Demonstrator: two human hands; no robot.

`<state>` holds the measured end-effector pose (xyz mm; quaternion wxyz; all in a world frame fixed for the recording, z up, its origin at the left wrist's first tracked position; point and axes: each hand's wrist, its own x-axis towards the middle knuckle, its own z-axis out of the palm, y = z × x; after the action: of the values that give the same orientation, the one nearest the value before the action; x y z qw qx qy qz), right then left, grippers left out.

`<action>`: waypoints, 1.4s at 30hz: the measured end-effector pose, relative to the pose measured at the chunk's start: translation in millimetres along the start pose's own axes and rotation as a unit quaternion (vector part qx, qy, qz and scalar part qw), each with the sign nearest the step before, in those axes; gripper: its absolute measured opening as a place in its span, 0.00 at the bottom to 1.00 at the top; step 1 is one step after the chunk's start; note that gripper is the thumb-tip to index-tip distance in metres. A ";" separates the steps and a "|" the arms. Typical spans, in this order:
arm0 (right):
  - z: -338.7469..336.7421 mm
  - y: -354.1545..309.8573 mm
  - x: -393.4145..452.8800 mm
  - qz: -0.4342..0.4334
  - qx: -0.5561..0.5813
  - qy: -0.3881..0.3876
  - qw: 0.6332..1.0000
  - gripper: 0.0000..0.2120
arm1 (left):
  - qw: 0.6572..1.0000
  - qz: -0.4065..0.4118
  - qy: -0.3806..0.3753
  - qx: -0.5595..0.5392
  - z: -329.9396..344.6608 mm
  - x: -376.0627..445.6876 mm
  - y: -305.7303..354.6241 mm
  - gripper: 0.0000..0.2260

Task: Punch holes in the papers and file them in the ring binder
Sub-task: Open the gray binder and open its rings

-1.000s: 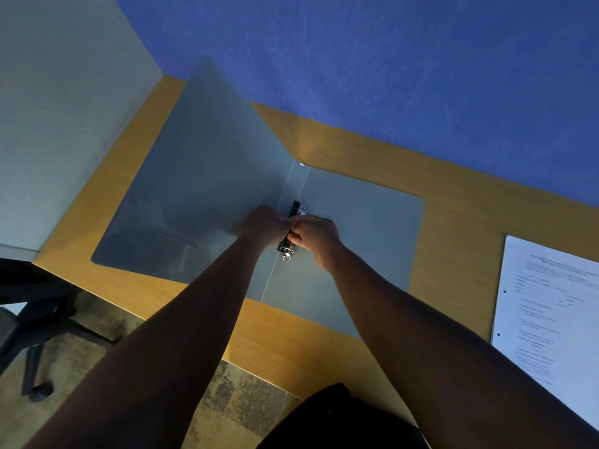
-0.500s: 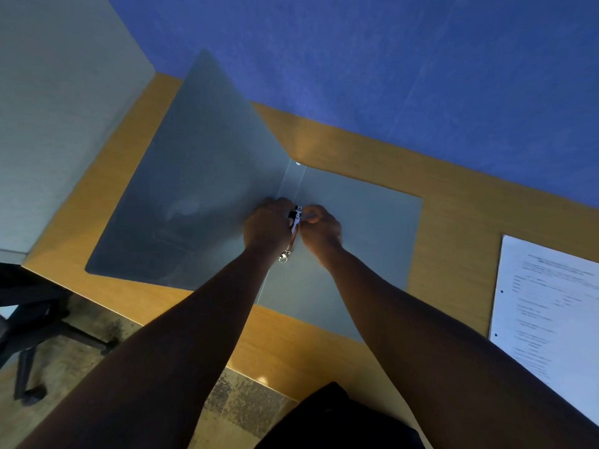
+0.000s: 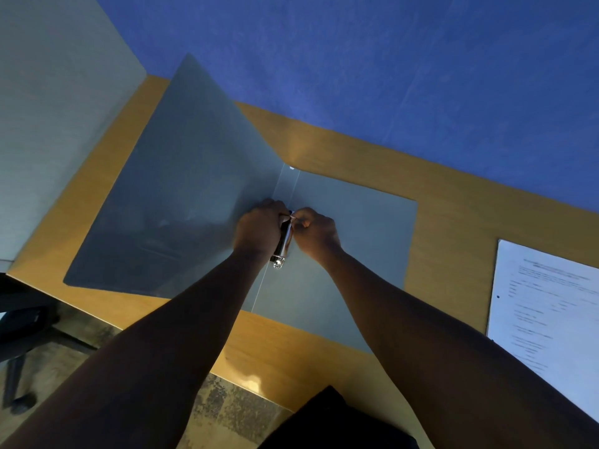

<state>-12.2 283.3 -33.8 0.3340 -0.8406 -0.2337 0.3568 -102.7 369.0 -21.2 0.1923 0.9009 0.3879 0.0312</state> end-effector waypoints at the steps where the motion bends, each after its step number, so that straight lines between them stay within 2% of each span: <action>1: 0.0 0.6 -0.2 -0.008 -0.002 0.003 1.000 0.10 | 1.000 0.004 -0.001 -0.001 0.7 -0.3 -0.1 0.08; 12: -0.5 6.9 4.8 -0.064 -0.023 0.007 0.998 0.07 | 0.999 0.013 0.009 -0.038 5.3 -3.3 -4.8 0.06; 14: -0.5 7.4 4.2 -0.064 -0.024 0.005 0.998 0.07 | 0.999 0.012 0.016 -0.042 6.0 -3.7 -4.8 0.11; 17: -0.9 7.9 2.8 -0.071 -0.015 0.014 0.997 0.07 | 0.997 0.007 0.029 -0.075 5.7 -5.1 -2.8 0.23; 19: -1.1 7.9 1.1 -0.075 -0.014 0.024 0.997 0.07 | 0.996 -0.012 0.022 -0.085 3.4 -6.4 -1.4 0.25; 20: -0.9 8.3 0.9 -0.074 -0.014 0.023 0.997 0.07 | 0.996 -0.021 0.020 -0.089 2.9 -6.4 -1.1 0.23; 23: 0.9 13.2 1.9 -0.071 0.004 0.020 0.997 0.06 | 0.994 -0.055 0.005 -0.093 4.3 -4.8 -3.0 0.08; 24: 1.0 14.3 2.0 -0.070 0.006 0.021 0.997 0.07 | 0.994 -0.061 0.001 -0.093 4.6 -4.0 -3.6 0.07; 35: 0.7 13.8 1.4 -0.033 0.030 0.012 0.999 0.08 | 0.994 -0.056 0.001 -0.095 6.8 -1.4 -9.0 0.06; 42: -8.3 9.0 -0.7 0.002 0.033 -0.020 0.999 0.14 | 0.997 -0.047 -0.026 -0.059 -0.4 -1.4 -7.2 0.08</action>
<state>-5.0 273.6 -35.7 0.3555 -0.8224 -0.2267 0.3819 -108.6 372.7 -23.4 0.2568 0.8692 0.4221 0.0212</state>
